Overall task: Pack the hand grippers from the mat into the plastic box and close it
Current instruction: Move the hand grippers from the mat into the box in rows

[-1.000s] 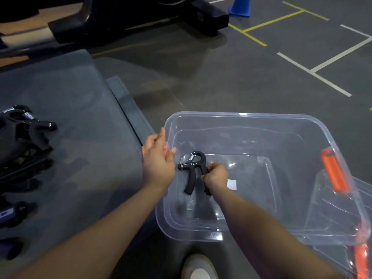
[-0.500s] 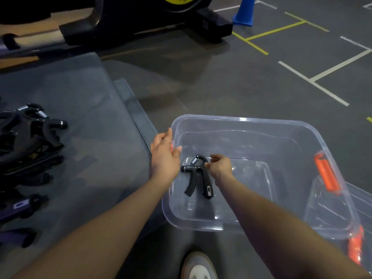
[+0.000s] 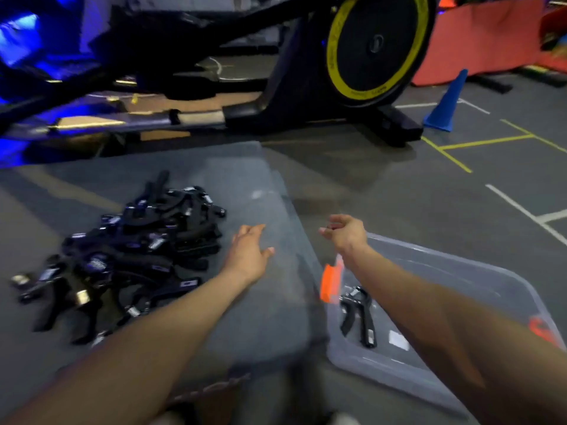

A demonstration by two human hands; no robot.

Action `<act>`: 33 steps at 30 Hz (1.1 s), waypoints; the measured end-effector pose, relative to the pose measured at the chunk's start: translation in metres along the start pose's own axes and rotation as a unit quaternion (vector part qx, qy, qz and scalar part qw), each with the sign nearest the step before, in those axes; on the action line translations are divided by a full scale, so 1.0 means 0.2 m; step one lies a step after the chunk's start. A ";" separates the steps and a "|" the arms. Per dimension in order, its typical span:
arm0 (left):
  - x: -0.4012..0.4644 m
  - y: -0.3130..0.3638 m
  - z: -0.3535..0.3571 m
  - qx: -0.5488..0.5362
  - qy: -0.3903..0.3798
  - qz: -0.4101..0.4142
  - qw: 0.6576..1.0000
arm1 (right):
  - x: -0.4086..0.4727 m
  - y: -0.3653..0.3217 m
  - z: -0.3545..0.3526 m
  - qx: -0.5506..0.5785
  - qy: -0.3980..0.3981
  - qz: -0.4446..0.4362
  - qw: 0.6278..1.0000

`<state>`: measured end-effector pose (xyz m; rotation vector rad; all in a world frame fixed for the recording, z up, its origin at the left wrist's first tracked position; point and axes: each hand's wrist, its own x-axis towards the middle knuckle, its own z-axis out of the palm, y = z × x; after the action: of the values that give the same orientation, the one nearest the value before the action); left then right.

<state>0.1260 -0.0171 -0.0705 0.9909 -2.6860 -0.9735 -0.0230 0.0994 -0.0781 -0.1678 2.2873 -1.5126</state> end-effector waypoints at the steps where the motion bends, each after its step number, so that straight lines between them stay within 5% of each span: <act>1: -0.03 -0.07 -0.08 0.007 0.010 -0.013 1.000 | -0.03 -0.05 0.09 -0.001 -0.017 -0.007 1.000; 15: -0.35 -0.89 -0.60 0.007 0.118 -0.189 0.975 | -0.58 -0.18 1.21 -0.116 -0.240 -0.107 0.958; 28: -0.31 -1.10 -0.58 -0.020 0.131 -0.213 0.968 | -0.57 -0.12 1.42 -0.296 -0.169 -0.241 0.909; 33: -0.29 -1.07 -0.59 -0.026 0.139 -0.199 0.970 | -0.59 -0.14 1.37 -0.295 -0.157 -0.228 0.914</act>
<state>0.3240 -0.1682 -0.1026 1.5639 -2.2670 -0.8775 0.1870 -0.1106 -0.1161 -1.0927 2.4518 -0.8208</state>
